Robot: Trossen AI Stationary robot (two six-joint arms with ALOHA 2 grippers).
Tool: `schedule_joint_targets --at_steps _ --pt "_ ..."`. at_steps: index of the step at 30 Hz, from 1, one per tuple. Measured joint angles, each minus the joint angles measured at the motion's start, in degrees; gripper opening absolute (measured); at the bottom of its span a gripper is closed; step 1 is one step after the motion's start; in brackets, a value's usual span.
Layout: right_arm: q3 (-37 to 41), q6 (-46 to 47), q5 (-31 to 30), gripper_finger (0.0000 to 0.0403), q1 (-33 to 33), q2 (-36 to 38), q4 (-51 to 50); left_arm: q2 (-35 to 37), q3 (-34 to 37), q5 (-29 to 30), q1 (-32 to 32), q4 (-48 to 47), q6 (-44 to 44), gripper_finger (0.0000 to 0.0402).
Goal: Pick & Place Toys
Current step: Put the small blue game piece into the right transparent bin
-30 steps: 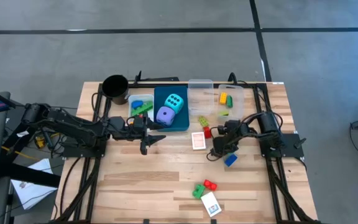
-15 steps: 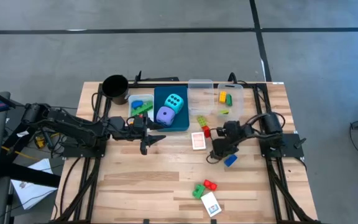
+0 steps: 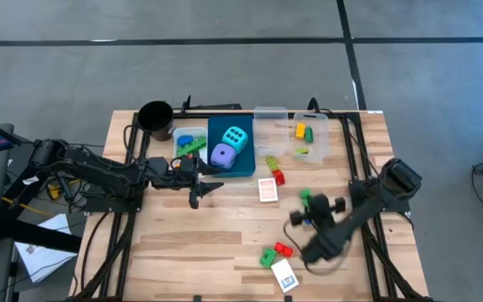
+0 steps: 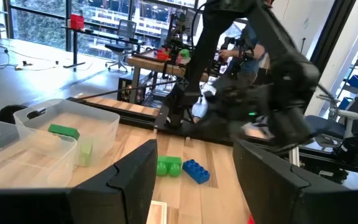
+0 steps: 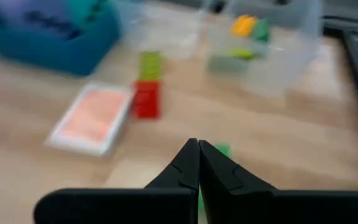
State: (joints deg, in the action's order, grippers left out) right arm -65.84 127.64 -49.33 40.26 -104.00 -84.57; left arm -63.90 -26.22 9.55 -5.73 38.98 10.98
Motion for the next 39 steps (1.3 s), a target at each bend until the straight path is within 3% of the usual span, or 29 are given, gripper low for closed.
schedule_joint_targets --at_steps 7,14,19,24,30,35,39 --pt "-5.89 -0.25 5.58 0.0000 10.36 -5.21 0.91 0.00 0.00 0.01 0.02 0.85 0.00 0.0204" --pt "-9.30 -0.55 7.37 0.0012 12.20 -10.75 6.45 0.00 0.00 0.01 0.13 2.71 -0.28 0.0204" --pt "-10.81 -2.05 7.58 0.0078 12.19 -12.72 9.67 0.00 0.00 0.01 0.13 3.65 -0.39 0.0204" --pt "-10.93 -3.74 7.51 0.0183 12.19 -12.62 13.13 0.00 0.00 0.01 0.13 3.58 -1.61 0.0204" --pt "-10.92 -1.74 9.93 0.0297 11.18 -12.28 8.55 0.00 0.00 0.01 0.13 3.74 -2.21 0.0204" --pt "-10.91 -4.46 17.13 0.0320 8.23 -8.26 4.20 0.00 0.00 0.01 0.13 4.33 -2.19 0.0204" --pt "-10.91 -10.77 19.25 0.0321 6.01 -3.18 2.86 0.00 0.00 0.01 0.13 4.52 -2.19 0.0204"
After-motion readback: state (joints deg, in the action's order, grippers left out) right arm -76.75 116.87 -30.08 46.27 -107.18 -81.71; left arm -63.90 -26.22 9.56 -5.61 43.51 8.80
